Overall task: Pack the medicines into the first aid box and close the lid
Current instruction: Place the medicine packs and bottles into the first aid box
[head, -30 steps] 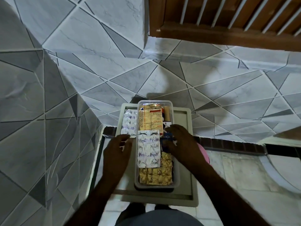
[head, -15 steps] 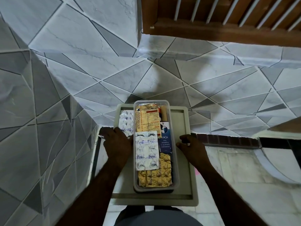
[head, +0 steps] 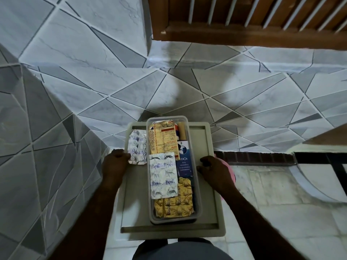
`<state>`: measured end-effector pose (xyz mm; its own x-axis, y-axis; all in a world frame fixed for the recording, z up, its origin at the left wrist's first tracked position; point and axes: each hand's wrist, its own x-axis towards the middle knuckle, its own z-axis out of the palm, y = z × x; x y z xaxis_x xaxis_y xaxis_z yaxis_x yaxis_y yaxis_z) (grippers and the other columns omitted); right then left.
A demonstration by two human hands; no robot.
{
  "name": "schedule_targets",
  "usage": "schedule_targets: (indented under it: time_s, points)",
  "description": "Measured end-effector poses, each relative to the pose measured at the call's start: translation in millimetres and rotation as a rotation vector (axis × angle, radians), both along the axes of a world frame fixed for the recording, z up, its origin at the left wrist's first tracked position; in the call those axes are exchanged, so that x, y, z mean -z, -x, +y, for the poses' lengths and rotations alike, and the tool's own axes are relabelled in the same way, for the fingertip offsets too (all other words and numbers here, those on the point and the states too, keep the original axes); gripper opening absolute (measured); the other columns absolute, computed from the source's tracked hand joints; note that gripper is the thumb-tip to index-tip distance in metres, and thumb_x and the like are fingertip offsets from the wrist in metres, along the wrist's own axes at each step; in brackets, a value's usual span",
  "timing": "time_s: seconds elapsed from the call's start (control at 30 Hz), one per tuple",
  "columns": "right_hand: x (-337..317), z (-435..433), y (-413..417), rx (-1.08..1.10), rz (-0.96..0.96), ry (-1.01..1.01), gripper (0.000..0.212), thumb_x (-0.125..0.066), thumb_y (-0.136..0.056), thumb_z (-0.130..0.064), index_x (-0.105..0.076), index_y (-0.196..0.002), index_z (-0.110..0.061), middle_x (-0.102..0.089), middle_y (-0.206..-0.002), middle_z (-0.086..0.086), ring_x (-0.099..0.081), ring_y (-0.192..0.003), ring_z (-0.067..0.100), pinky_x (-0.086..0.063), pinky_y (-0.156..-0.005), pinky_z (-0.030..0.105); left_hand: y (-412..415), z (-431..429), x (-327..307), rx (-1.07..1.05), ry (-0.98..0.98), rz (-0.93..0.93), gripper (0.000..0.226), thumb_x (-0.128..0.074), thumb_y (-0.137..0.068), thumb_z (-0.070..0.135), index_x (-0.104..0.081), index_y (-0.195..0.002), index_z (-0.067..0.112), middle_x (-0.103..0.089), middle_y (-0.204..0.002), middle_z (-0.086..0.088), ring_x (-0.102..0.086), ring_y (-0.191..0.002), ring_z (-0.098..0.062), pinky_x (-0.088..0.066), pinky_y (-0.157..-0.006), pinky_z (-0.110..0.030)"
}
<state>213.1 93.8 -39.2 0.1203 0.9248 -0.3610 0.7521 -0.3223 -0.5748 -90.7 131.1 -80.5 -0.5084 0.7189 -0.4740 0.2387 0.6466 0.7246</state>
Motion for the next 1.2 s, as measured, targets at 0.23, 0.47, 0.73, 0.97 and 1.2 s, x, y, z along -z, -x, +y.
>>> schedule_targets:
  time_s: [0.23,0.47,0.73,0.97,1.2]
  points:
    - [4.3,3.2,-0.7,0.089,0.233,-0.002,0.033,-0.065,-0.089,-0.029,-0.061,-0.119,-0.017,-0.066,-0.112,0.004,-0.066,-0.091,0.021,-0.058,-0.08,0.038,7.3,-17.7,-54.3,-0.202,-0.126,-0.384,0.013,-0.062,-0.089,0.011,-0.065,-0.077,0.011,-0.059,-0.069,-0.009,-0.054,-0.061,-0.016,-0.046,-0.063,-0.027]
    - [-5.3,14.0,1.9,0.171,0.464,-0.022,0.028,-0.065,-0.089,-0.022,-0.061,-0.116,-0.015,-0.066,-0.103,0.002,-0.068,-0.086,0.02,-0.06,-0.073,0.033,-44.2,-45.7,-91.8,0.018,-0.057,-0.471,0.005,-0.069,-0.085,0.015,-0.07,-0.089,0.012,-0.069,-0.066,0.001,-0.038,-0.044,-0.01,-0.034,-0.044,-0.019]
    - [-3.1,13.4,5.0,0.28,0.607,0.096,0.018,-0.061,-0.091,-0.014,-0.064,-0.109,-0.01,-0.07,-0.098,0.011,-0.069,-0.081,0.027,-0.06,-0.075,0.037,-83.4,-76.4,-72.8,0.17,0.034,-0.372,0.004,-0.071,-0.084,0.012,-0.071,-0.082,0.008,-0.062,-0.053,-0.002,-0.046,-0.036,-0.007,-0.038,-0.039,-0.021]
    - [2.6,6.8,12.5,0.236,0.585,0.138,0.02,-0.051,-0.095,-0.011,-0.065,-0.11,-0.012,-0.072,-0.099,0.009,-0.069,-0.081,0.023,-0.059,-0.065,0.03,-83.2,-79.1,-73.3,0.213,-0.016,-0.253,0.005,-0.077,-0.077,0.011,-0.074,-0.077,0.009,-0.072,-0.065,-0.009,-0.062,-0.048,-0.014,-0.05,-0.047,-0.024]
    - [1.1,9.7,9.8,0.231,0.53,0.108,0.013,-0.056,-0.094,-0.012,-0.066,-0.102,-0.014,-0.07,-0.098,0.008,-0.068,-0.085,0.023,-0.059,-0.072,0.035,-80.9,-85.2,-76.3,0.242,-0.235,0.055,0.01,-0.073,-0.083,0.028,-0.069,-0.085,0.019,-0.071,-0.077,0.006,-0.066,-0.068,-0.005,-0.051,-0.061,-0.02]
